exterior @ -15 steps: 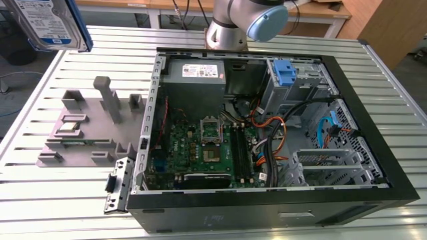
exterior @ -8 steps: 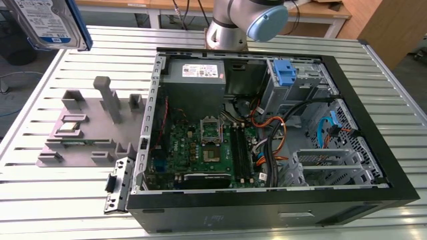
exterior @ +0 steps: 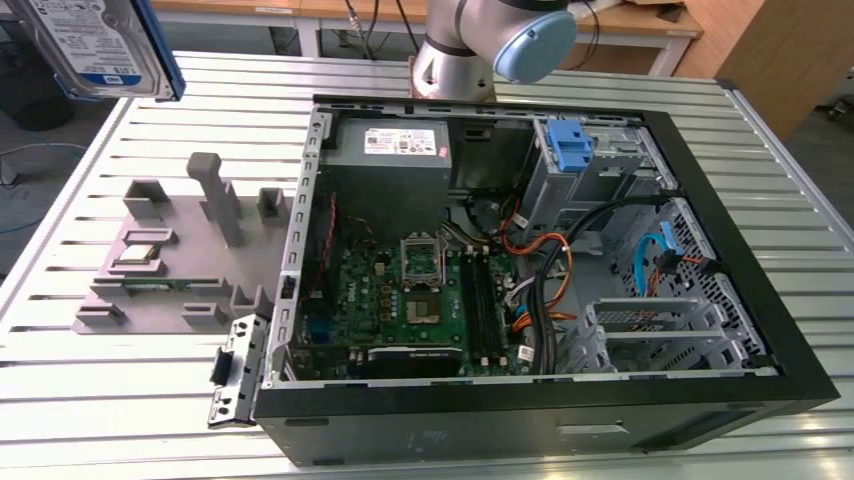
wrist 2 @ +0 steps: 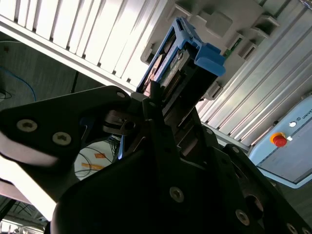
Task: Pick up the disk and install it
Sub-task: 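Pick up the disk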
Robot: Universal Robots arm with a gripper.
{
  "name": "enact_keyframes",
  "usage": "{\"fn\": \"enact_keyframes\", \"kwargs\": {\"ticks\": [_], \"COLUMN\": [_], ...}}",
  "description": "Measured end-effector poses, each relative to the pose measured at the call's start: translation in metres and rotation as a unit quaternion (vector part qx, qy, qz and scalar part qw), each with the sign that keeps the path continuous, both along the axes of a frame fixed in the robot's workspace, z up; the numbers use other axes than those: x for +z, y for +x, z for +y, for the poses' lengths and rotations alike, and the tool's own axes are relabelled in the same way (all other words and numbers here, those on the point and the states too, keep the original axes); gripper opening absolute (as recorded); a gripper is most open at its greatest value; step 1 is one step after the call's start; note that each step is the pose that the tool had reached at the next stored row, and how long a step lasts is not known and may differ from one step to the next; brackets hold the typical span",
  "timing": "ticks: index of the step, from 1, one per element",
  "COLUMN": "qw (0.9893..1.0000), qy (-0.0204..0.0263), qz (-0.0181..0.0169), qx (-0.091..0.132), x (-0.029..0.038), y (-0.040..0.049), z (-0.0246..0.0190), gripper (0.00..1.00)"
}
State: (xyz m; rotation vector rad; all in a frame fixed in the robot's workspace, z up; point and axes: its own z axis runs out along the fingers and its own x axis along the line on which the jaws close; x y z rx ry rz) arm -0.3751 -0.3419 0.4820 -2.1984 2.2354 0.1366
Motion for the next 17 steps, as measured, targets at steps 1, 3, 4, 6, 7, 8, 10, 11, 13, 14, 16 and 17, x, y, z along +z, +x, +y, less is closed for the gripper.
{"fn": "enact_keyframes", "kwargs": {"ticks": [1,3,4,6,7,8,10,11,13,14,16,17], "qw": [1.0,1.0,1.0,1.0,1.0,1.0,1.0,1.0,1.0,1.0,1.0,1.0], "qy": [0.0,0.0004,0.0006,0.001,0.0012,0.0013,0.0017,0.0018,0.0024,0.0026,0.003,0.0032], "qz": [0.0001,0.0,0.0,0.0,0.0,0.0001,0.0,0.0,0.0,0.0001,0.0001,0.0001], "qx": [0.0,0.0,0.0,0.0,0.0,0.0,0.0,0.0,0.0,0.0,0.0,0.0], "x": [0.0001,0.0,0.0,0.0,0.0,0.0,0.0,0.0,-0.0001,0.0,0.0,0.0], "y": [0.0006,0.0026,0.0041,0.0077,0.0094,0.0111,0.0149,0.0169,0.0228,0.0246,0.0281,0.0298], "z": [0.0,0.0,0.0,0.0,0.0,0.0,0.0,0.0,0.0,0.0,0.0,0.0], "gripper": [0.35,0.35,0.35,0.35,0.35,0.35,0.35,0.35,0.35,0.35,0.35,0.35]}}
